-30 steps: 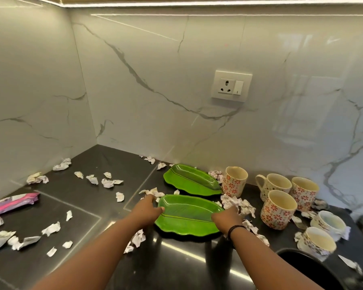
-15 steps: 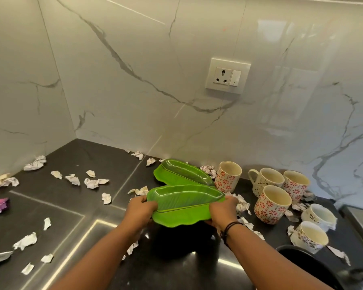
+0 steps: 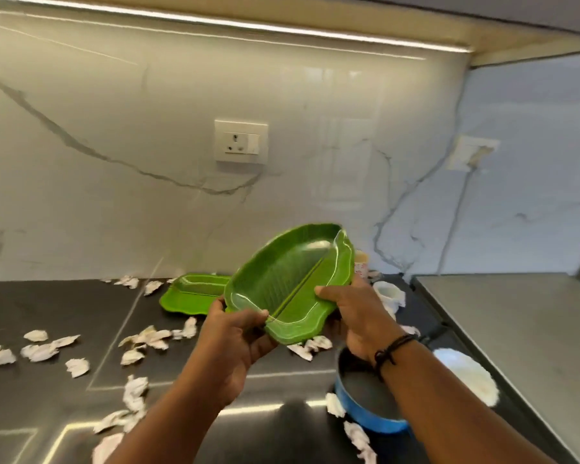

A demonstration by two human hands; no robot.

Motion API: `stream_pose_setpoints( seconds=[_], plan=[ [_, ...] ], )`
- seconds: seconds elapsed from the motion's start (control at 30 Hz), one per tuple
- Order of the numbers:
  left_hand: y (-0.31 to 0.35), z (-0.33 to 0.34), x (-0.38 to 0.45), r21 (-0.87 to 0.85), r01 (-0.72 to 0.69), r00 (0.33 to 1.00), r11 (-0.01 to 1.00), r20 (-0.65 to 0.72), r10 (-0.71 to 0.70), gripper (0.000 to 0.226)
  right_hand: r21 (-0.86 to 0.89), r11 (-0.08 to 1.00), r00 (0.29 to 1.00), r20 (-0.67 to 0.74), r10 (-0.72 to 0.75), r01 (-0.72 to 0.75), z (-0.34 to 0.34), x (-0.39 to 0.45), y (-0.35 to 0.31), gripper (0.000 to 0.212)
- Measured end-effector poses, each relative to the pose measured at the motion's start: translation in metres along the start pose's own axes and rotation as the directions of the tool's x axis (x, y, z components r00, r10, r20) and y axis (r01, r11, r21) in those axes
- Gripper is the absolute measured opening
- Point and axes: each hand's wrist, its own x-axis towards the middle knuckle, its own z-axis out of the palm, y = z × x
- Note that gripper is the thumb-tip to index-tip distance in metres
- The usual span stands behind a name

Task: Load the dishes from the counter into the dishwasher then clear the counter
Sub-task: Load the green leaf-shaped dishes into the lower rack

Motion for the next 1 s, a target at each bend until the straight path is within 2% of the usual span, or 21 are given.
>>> stream_pose_setpoints(
  seconds=[0.13,0.3,0.37,0.5,0.63,0.73,0.83,0.9,1.0],
  plan=[
    [-0.045,0.045,-0.005,0.057,0.063,0.984,0.996,0.166,-0.071,0.046,-0.064,0.993,0.992,-0.067,-0.103,0.099,-0.080,-0.033,-0.021,0.037],
    [-0.108,0.126,-0.033,0.163,0.176,0.930,0.971,0.295,-0.218,0.027,-0.161,0.970,0.959,-0.188,-0.211,0.181,-0.201,-0.090,-0.048,0.034],
    [-0.136,0.166,-0.049,0.248,0.173,0.914,0.953,0.320,-0.249,0.020,-0.220,0.953,0.944,-0.210,-0.255,0.208,-0.256,-0.123,-0.060,0.035],
    [-0.213,0.258,-0.090,0.406,0.022,0.871,0.913,0.440,-0.216,0.017,-0.338,0.918,0.915,-0.267,-0.303,0.206,-0.373,-0.190,-0.076,0.038],
    [-0.311,0.357,-0.140,0.496,-0.063,0.813,0.866,0.529,-0.243,0.021,-0.462,0.881,0.850,-0.421,-0.317,0.100,-0.501,-0.257,-0.084,0.037],
    [-0.373,0.410,-0.169,0.616,-0.148,0.734,0.774,0.593,-0.331,0.023,-0.462,0.886,0.799,-0.547,-0.252,-0.037,-0.584,-0.304,-0.083,0.028],
    [-0.427,0.452,-0.183,0.671,-0.284,0.655,0.685,0.657,-0.372,0.020,-0.509,0.847,0.759,-0.610,-0.229,-0.154,-0.656,-0.337,-0.079,0.014],
    [-0.459,0.466,-0.185,0.689,-0.394,0.623,0.608,0.687,-0.374,0.007,-0.552,0.798,0.715,-0.657,-0.238,-0.242,-0.689,-0.349,-0.065,0.008],
    [-0.518,0.478,-0.184,0.710,-0.521,0.579,0.474,0.702,-0.415,0.023,-0.578,0.743,0.640,-0.720,-0.269,-0.337,-0.730,-0.363,-0.026,0.009]
  ],
)
